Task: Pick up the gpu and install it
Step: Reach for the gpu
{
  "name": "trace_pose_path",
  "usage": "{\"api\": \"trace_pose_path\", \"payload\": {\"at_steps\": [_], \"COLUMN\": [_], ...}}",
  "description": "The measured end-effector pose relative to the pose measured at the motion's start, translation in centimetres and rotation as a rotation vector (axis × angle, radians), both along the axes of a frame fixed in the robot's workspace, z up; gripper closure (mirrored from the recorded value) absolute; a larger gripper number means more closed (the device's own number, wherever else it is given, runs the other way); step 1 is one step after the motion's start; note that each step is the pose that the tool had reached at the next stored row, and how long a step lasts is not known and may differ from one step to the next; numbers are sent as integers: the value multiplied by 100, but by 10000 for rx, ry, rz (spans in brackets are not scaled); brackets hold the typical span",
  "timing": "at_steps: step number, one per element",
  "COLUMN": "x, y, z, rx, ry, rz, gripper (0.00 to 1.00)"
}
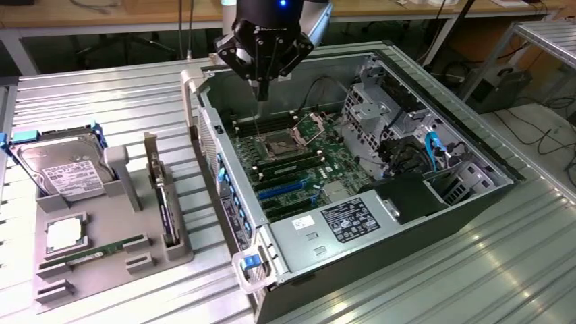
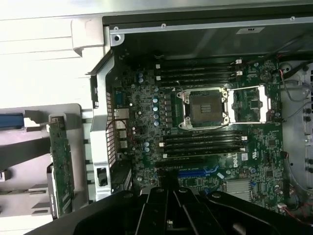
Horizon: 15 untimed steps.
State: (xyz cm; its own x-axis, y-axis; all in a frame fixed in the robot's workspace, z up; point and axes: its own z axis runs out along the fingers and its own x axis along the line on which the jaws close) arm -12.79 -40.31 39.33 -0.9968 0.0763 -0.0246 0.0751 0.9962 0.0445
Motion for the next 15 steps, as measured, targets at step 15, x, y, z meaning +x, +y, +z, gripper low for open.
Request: {"api": "trace_pose_path", "payload": {"at_steps": [15], "x": [-710], "y": [-200], "z": [-11], "rx": [-1], "ry": [-10], "rz": [1], "gripper": [89]}}
